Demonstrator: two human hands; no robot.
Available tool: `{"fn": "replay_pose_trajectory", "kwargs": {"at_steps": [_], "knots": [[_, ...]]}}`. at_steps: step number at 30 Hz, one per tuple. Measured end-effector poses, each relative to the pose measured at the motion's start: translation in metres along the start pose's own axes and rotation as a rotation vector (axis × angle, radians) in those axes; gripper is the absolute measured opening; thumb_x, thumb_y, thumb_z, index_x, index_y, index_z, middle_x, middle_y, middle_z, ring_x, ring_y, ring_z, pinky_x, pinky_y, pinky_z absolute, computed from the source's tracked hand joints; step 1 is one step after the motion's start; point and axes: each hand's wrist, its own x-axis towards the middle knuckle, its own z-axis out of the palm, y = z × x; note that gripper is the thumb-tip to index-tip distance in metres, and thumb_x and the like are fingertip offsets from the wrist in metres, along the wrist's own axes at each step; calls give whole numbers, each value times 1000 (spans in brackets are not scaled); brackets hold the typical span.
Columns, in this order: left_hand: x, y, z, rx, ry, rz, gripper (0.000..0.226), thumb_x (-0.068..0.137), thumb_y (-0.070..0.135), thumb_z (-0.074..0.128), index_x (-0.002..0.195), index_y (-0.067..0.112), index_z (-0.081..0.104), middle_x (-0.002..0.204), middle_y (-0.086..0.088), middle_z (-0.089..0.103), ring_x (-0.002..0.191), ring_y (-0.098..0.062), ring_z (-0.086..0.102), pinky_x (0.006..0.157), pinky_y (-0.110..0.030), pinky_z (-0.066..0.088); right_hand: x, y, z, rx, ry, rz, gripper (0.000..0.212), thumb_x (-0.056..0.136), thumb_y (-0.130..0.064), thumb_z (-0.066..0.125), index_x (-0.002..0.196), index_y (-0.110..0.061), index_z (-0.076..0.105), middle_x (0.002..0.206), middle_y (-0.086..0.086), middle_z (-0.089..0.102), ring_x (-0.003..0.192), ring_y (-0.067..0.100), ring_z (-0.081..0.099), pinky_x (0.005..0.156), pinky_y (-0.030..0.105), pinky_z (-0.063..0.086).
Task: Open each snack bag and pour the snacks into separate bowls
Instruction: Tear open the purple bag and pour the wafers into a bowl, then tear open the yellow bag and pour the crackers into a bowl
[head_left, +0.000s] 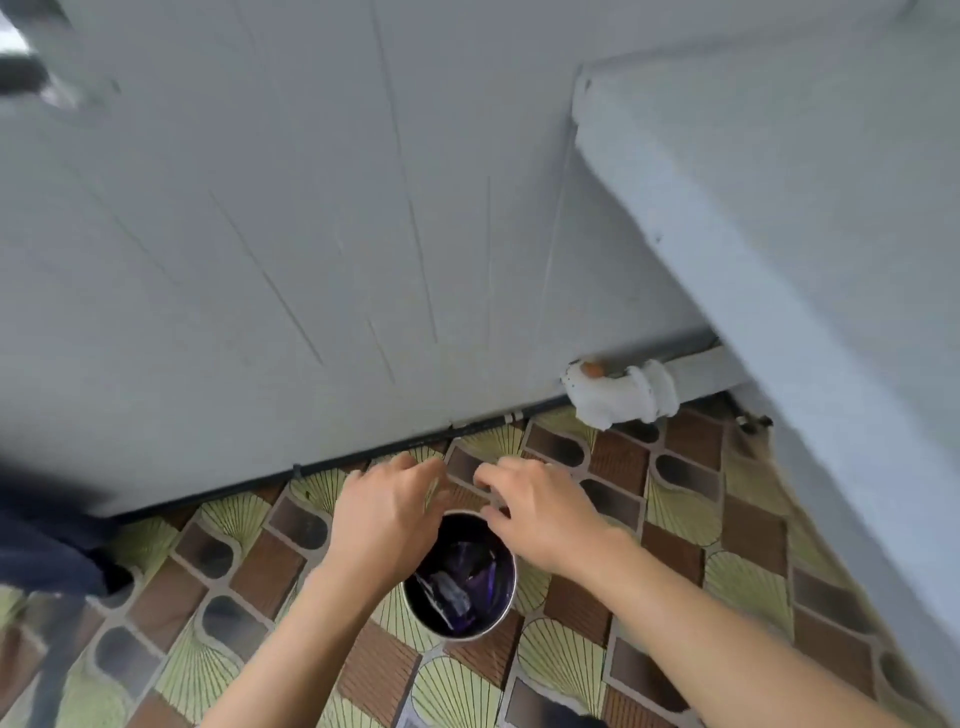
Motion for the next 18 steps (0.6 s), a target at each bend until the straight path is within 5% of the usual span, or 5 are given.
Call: {"fn": "replay_pose_trajectory", "kwargs": {"at_steps": [9,14,18], "knots": [[-14,123,-261,-25,173,187,19,96,50,55,108,38,62,87,11,65,77,-16,66,69,-29,39,-102,-61,-261,20,247,22,25,96,-32,58,120,-25,61,110,-2,66,98,23,63,78,33,48],[-18,195,-336,-101,335,364,10,91,46,64,96,38,65,63,14,55,53,-11,56,54,-12,24,-172,-53,-350,37,498,87,23,97,-36,58,117,-27,64,106,-9,67,91,13,63,82,31,53],[-10,252,-358,-223,352,519,7,90,45,63,89,39,62,57,13,52,52,-9,53,50,-17,32,-224,-33,-383,36,748,203,7,94,-36,61,93,-29,61,82,-12,64,76,9,63,70,32,53]]}}
